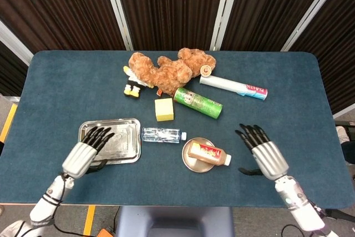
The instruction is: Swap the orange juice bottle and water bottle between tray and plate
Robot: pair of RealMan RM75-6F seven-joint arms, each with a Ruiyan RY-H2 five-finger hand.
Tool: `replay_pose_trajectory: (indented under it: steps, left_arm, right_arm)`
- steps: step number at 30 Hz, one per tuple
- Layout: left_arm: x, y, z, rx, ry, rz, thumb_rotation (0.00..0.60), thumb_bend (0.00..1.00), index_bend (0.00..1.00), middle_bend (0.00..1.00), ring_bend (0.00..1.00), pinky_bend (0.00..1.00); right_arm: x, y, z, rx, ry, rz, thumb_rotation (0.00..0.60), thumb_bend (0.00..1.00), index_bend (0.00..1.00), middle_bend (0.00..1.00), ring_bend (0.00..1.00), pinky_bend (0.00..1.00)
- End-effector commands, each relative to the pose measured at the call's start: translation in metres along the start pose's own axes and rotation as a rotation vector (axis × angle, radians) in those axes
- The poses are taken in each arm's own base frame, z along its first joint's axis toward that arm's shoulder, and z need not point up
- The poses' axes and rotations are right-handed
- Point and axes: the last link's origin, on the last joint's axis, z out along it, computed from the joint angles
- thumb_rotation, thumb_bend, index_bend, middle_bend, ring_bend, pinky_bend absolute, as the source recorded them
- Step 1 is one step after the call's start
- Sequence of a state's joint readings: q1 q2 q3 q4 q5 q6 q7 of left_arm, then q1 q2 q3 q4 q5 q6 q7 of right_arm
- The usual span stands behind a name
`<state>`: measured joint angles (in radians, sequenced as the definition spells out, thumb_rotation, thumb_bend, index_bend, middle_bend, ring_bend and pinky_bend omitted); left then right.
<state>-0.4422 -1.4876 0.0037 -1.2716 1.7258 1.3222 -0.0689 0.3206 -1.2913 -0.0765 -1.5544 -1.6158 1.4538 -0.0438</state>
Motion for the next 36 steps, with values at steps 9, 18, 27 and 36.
replay_pose_trajectory:
  steps: [9,18,27,36]
  left_arm:
    - [-0.034,0.058,0.108,-0.063,-0.067,0.13,0.6,0.35,0.0,0.0,0.0,0.04]
    - [-0.056,0.075,0.136,-0.052,-0.155,0.164,0.6,0.35,0.0,0.0,0.0,0.04]
    - [-0.069,0.082,0.155,-0.034,-0.171,0.222,0.6,0.35,0.07,0.13,0.08,0.2]
    - [-0.074,0.072,0.158,0.005,-0.195,0.236,0.6,0.39,0.45,0.53,0.4,0.44]
  right_arm:
    - [0.014,0.03,-0.045,-0.015,0.025,0.056,0.6,0.15,0.0,0.01,0.0,0.0]
    - [0.013,0.034,-0.042,-0.024,-0.008,0.063,0.6,0.15,0.0,0.01,0.0,0.0]
    - [0.012,0.034,-0.041,-0.024,-0.043,0.072,0.6,0.15,0.0,0.01,0.0,0.0]
    - [0.009,0.033,-0.04,-0.022,-0.057,0.069,0.6,0.14,0.0,0.01,0.0,0.0]
